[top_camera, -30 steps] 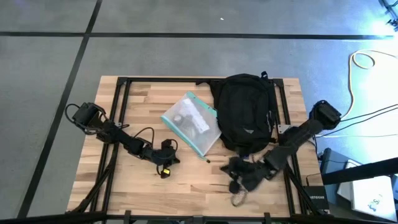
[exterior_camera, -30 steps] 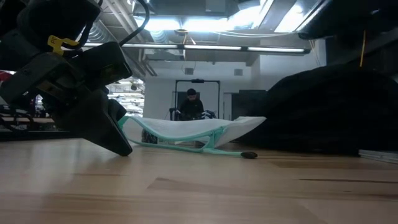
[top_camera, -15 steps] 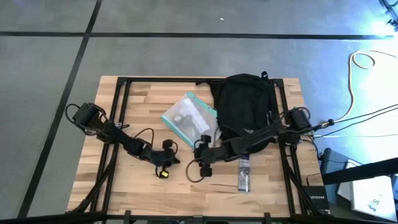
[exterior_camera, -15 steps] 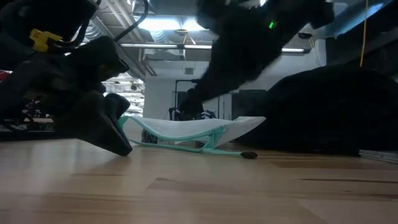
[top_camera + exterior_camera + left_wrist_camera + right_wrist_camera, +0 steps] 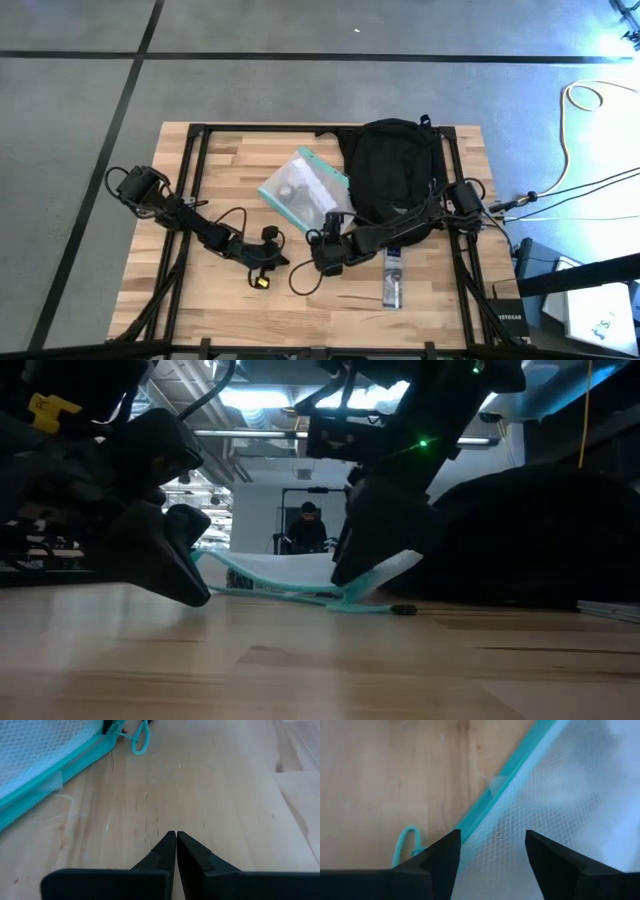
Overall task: Unpack backpack
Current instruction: Remove the blue earphones zip bag from the transparent zipper bag
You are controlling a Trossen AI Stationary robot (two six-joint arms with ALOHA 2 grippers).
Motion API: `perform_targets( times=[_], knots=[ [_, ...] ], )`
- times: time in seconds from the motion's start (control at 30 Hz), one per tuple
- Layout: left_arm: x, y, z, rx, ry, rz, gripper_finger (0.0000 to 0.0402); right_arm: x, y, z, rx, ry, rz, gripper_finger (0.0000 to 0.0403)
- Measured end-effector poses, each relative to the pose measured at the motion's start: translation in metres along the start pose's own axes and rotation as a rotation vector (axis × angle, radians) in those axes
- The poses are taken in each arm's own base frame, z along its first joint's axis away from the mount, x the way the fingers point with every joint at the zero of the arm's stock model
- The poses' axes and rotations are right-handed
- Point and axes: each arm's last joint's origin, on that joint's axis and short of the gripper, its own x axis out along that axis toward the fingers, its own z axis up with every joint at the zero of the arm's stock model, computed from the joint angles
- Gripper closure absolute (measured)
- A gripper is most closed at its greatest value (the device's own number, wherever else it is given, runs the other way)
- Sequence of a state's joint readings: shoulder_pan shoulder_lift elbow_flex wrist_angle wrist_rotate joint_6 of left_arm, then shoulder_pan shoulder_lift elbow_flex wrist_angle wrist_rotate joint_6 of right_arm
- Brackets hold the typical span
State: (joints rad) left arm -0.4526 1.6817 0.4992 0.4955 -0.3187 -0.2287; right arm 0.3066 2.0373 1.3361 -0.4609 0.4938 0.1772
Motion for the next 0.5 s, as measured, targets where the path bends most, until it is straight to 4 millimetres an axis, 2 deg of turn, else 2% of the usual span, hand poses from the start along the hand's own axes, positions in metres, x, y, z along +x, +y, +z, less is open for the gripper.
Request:
perform_targets(
  times=[0.13,0.23,0.33,0.5],
  knots=[
    [-0.0001,0.0000,0.0001,-0.002,-0.001,0.000,0.0402,0.0014,-0.0003,-0.0007,0.036,0.022,0.070,0.0236],
    [-0.0001,0.0000,0.0002,-0.005,-0.002,-0.001,0.0402,0.0003,-0.0001,0.0011,0.092,0.024,0.089,0.0244],
    [-0.0001,-0.0001,0.0004,-0.007,-0.003,-0.001,0.0402,-0.0023,0.0002,0.0066,0.145,0.010,0.111,0.0237],
    [0.0001,0.0003,0.0011,-0.027,-0.009,-0.001,0.0402,0.0010,-0.0028,0.0063,0.212,0.032,0.128,0.0204]
  ],
)
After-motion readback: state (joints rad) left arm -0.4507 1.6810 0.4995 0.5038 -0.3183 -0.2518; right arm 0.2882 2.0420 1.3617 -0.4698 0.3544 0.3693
